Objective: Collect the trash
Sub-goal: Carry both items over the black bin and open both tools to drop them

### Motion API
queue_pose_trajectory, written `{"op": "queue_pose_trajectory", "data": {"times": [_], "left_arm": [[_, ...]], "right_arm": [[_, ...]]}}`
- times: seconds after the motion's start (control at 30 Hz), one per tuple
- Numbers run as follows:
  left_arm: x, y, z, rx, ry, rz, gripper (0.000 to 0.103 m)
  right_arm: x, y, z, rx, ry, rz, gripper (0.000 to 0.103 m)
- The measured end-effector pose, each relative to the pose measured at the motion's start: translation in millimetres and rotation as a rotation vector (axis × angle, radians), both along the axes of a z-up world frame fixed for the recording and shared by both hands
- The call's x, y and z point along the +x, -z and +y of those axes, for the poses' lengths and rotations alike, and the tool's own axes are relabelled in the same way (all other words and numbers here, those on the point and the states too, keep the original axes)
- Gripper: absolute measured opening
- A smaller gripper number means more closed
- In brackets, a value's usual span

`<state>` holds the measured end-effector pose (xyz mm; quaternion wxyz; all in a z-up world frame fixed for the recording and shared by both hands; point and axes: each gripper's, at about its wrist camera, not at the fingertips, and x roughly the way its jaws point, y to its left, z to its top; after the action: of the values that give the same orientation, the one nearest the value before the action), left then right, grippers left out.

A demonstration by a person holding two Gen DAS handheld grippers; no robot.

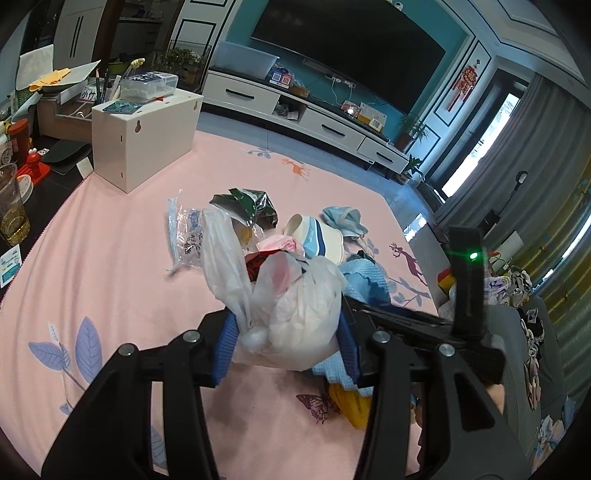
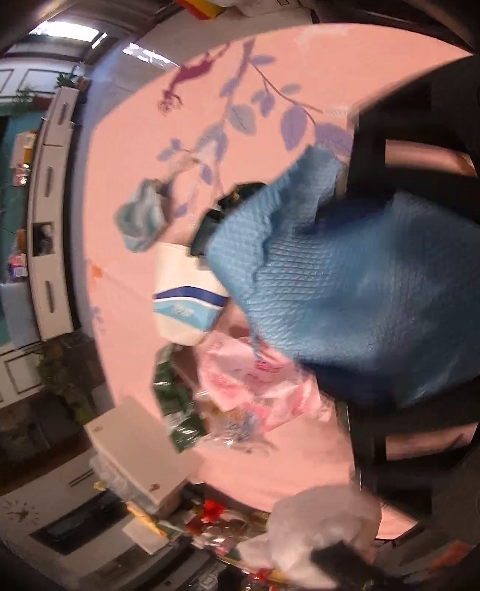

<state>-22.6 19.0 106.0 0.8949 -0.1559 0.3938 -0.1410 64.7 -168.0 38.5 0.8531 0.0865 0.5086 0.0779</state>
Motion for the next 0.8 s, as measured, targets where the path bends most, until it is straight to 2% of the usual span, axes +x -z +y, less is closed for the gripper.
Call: {"op": "queue_pose_trajectory", "data": {"times": [0.03, 0.07, 0.13, 0.53, 0.63, 0.8], "left_arm": [[0.0, 0.4, -0.2, -0.002, 0.000, 0.002, 0.047], [-0.2, 0.5, -0.8, -0.004, 0.002, 0.002, 0.047], [-2.0, -0.5, -3.5, -0.002, 0.012, -0.003, 0.047], [-28.1, -25.6, -41.3, -0.043, 0.133, -0.081, 0.047], [-36.7, -35.9, -60.7, -0.037, 0.177, -0.108, 0.047], [-48.8, -47.9, -111.2, -0.022, 0.279, -0.150, 0.047]], "right_arm": [[-0.9, 0.0, -1.2, 0.012, -0.008, -0.004, 0.016], [-3.9, -4.5, -3.0, 0.019, -0.014, -0.025, 0.009], [-11.4, -17.0, -7.1, 0.028, -0.016, -0.075, 0.003], [-91.1, -124.3, -55.8, 0.146, 0.036, -0.461, 0.003], [-105.7, -136.7, -73.2, 0.142, 0.081, -0.506, 0.003], [-135.5, -148.6, -119.6, 0.101, 0.221, -0.553, 0.003]]}}
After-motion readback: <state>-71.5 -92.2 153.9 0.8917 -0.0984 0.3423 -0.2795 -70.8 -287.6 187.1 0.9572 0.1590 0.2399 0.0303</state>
